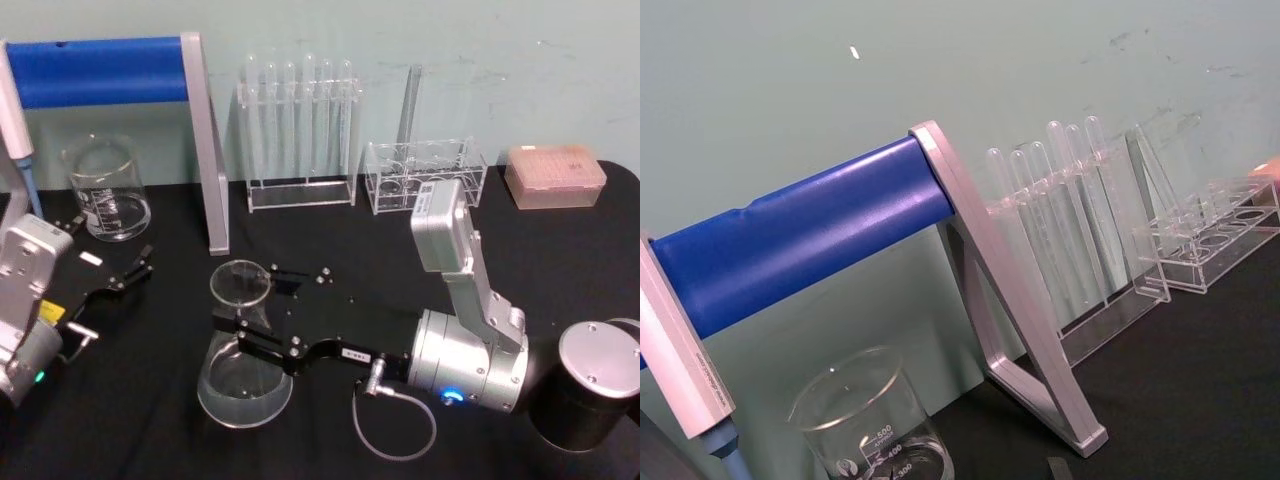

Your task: Grasp the erlenmeyer flask with one hand, shake it three times, then place it back.

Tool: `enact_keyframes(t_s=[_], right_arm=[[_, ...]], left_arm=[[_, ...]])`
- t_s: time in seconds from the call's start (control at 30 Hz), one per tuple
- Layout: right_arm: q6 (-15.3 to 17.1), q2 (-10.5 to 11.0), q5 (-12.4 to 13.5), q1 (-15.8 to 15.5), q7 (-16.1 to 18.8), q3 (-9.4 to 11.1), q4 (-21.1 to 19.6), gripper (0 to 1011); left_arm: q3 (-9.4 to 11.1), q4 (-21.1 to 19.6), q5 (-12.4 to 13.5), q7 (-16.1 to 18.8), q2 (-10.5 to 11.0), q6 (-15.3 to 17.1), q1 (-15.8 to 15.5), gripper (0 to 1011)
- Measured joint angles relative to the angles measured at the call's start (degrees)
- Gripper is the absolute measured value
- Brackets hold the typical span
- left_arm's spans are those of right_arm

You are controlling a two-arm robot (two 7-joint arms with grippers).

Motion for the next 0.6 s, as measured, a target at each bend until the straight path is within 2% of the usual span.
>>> enact_keyframes(t_s=[0.17,0.3,0.6], right_arm=[[-0.3,0.2,0.3,0.5,-0.6,-0.3,0.4,449],[-0.8,-0.2,0.1,1.2,-2.5,0.4,1.6,449],[-2.0,-2.0,-2.7,3.2,-9.2,4.6,6.0,449]], left_arm=[[0.0,0.0,0.0,0.0,0.0,0.0,0.0,1001],[0.0,0.0,0.0,0.0,0.0,0.0,0.0,1001],[0.0,0.0,0.0,0.0,0.0,0.0,0.0,1001]])
